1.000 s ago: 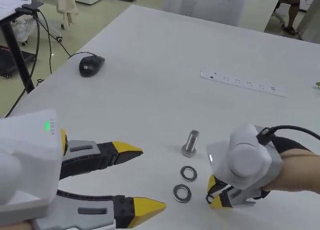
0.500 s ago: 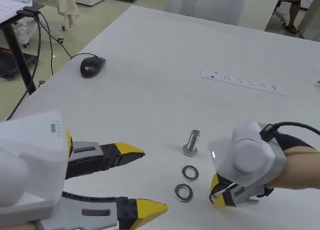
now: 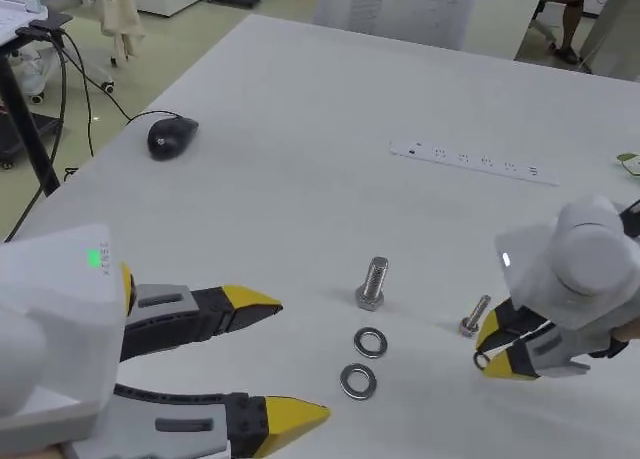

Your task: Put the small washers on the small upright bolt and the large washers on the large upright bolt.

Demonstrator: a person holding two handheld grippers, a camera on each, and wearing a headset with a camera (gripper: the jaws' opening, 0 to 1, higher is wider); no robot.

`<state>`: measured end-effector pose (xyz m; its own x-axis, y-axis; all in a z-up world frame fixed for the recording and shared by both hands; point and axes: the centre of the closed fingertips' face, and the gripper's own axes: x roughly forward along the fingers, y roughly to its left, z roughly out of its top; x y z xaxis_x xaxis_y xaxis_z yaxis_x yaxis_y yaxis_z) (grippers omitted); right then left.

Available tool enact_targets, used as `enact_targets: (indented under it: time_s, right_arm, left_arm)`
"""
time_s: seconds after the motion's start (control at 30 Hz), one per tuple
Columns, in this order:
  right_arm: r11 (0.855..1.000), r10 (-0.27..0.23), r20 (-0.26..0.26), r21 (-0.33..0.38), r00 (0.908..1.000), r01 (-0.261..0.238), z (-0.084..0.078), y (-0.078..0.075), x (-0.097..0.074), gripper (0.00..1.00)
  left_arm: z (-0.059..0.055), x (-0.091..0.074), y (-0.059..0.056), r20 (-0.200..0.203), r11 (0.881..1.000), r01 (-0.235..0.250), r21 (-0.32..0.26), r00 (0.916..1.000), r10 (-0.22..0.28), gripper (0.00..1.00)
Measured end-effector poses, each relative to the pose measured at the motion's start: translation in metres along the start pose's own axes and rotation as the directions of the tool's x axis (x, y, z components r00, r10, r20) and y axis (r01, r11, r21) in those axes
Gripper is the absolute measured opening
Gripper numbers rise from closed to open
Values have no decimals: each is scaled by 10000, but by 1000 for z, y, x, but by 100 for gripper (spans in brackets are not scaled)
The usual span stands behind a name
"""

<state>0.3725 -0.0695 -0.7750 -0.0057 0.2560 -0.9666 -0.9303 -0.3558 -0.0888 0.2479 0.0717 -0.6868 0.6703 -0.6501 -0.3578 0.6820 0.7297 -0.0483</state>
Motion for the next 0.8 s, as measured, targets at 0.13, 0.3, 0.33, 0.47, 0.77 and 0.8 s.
enact_targets:
  time_s: [0.13, 0.3, 0.33, 0.47, 0.77, 0.8]
  right_arm:
    - [9994, -293, -153, 190, 9995, 296, -10, -11, -11, 12]
    - [9974, -655, -181, 283, 9977, 660, -9, -27, -21, 12]
    - [9972, -684, -183, 285, 9975, 689, -9, -29, -22, 12]
    - [9967, -779, -203, 226, 9968, 784, -6, -37, -23, 12]
    - [9968, -793, -149, 59, 9967, 794, 3, -50, -19, 12]
    - [9969, -779, -164, 48, 9968, 780, 3, -51, -17, 12]
  left_arm:
    - [2, 0, -1, 16, 10000, 14, 49, 10000, -14, 49]
    - [5, 1, -4, 28, 9999, 68, 143, 10000, -68, 49]
    - [5, 1, -4, 15, 9999, 64, 152, 10000, -64, 49]
    - [7, 0, -4, 67, 9999, 20, 117, 10000, -21, 49]
    - [6, -2, 0, 21, 9999, -90, 97, 10000, 90, 49]
    - [6, -2, 0, 12, 9999, -103, 98, 9999, 103, 49]
